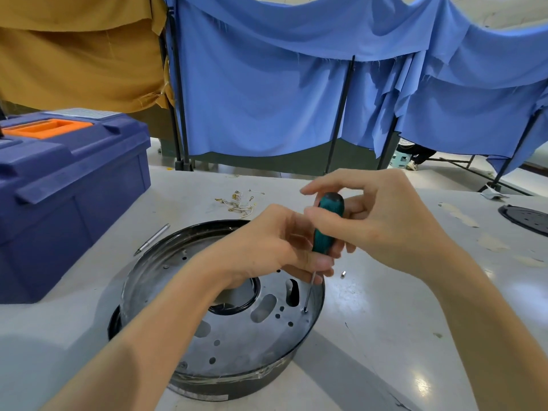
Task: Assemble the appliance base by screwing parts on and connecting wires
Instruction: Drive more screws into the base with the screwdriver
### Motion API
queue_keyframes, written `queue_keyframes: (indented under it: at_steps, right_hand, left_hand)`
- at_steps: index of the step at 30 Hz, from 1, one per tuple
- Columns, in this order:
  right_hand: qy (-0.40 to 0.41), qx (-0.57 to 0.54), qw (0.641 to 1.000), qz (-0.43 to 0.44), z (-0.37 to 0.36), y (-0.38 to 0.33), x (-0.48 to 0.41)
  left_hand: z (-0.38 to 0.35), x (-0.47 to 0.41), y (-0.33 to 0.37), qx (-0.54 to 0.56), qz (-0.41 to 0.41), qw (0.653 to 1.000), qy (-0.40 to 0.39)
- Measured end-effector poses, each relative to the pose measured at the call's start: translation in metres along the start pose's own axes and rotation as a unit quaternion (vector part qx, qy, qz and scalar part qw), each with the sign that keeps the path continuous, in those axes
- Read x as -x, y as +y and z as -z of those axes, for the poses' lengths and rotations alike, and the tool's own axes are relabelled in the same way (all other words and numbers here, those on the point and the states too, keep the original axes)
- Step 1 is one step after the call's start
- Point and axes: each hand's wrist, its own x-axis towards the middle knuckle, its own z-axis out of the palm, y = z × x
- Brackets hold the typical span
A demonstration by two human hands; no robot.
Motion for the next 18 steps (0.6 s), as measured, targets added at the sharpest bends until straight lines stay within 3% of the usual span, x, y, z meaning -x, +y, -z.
queue_keyframes:
  at_steps: [4,8,12,15,18]
  right_hand:
    - [0.033,-0.005,0.999,0.004,-0.0025,0.0009,-0.0006]
    - [0.071,0.096,0.993,0.001,-0.0068,-0.0019,-0.0011]
    - [0.009,0.008,1.0,0.008,0.0011,-0.0028,0.0016]
    - [0.037,-0.029,0.999,0.005,0.0006,0.0007,0.0014]
    - [0.08,0.035,0.996,-0.01,-0.0062,0.0023,-0.0011]
  left_hand:
    - [-0.0013,-0.0009,0.0011,-0.002,-0.006,1.0,0.007]
    - [-0.003,-0.0011,0.0002,-0.001,-0.016,0.999,0.029]
    - [0.0,-0.0006,-0.0006,0.005,-0.007,1.0,0.024]
    - [0.0012,0.0001,0.0014,0.025,-0.003,1.0,0.002]
    - [-0.0028,-0.0014,0.0017,-0.027,-0.008,1.0,0.001]
